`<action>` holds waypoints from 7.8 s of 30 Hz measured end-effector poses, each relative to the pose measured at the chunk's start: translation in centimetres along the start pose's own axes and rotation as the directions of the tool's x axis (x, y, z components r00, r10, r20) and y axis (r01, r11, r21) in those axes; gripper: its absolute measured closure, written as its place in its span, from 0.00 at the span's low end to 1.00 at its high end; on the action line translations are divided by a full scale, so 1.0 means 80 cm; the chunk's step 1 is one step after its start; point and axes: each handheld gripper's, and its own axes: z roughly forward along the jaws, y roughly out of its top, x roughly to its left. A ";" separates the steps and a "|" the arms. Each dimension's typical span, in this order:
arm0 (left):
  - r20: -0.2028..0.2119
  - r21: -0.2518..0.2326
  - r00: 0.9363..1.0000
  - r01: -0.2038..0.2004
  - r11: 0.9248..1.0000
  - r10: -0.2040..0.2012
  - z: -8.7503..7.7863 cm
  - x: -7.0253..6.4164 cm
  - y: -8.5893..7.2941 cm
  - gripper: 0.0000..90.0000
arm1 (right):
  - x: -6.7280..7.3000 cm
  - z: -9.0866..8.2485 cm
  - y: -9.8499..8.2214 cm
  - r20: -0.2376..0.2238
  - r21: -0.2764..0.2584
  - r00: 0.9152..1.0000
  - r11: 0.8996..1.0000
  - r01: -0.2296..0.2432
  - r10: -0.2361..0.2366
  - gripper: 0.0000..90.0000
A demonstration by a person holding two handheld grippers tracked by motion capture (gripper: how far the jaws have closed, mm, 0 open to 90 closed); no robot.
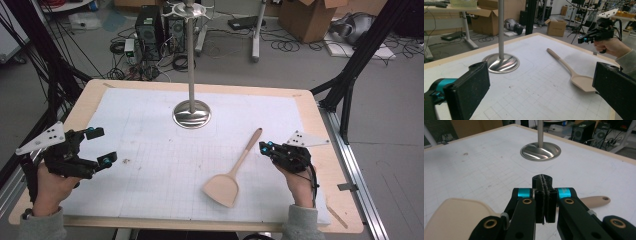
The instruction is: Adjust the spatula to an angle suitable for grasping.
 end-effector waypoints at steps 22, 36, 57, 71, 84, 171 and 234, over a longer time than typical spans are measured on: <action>-0.016 0.011 1.000 0.013 1.000 -0.013 0.002 0.004 -0.006 0.02 | -0.043 0.040 -0.018 0.018 0.113 0.998 0.992 -0.055 0.053 1.00; -0.023 0.044 1.000 0.010 0.999 -0.009 0.011 0.003 -0.011 0.02 | -0.067 0.061 -0.033 0.050 0.168 0.995 0.981 -0.096 0.088 1.00; -0.036 0.065 0.999 0.008 0.998 -0.006 0.015 0.005 -0.016 0.02 | -0.087 0.081 -0.044 0.051 0.202 0.995 0.975 -0.094 0.086 1.00; -0.038 0.069 0.999 0.016 0.997 -0.013 0.016 0.006 -0.018 0.02 | -0.096 0.092 -0.047 0.066 0.248 0.992 0.961 -0.123 0.110 1.00; -0.058 0.060 0.998 0.019 0.998 -0.016 0.011 0.007 -0.020 0.02 | -0.100 0.106 -0.041 0.040 0.263 0.993 0.957 -0.121 0.114 1.00; -0.153 0.065 0.988 0.046 0.997 -0.035 -0.036 0.008 -0.032 0.02 | -0.014 0.160 0.051 -0.294 0.230 0.953 0.963 0.139 -0.067 1.00; -0.125 0.089 0.991 0.056 0.994 -0.044 -0.011 0.015 -0.032 0.02 | 0.052 0.159 -0.001 -0.361 0.436 0.922 0.849 0.299 -0.139 1.00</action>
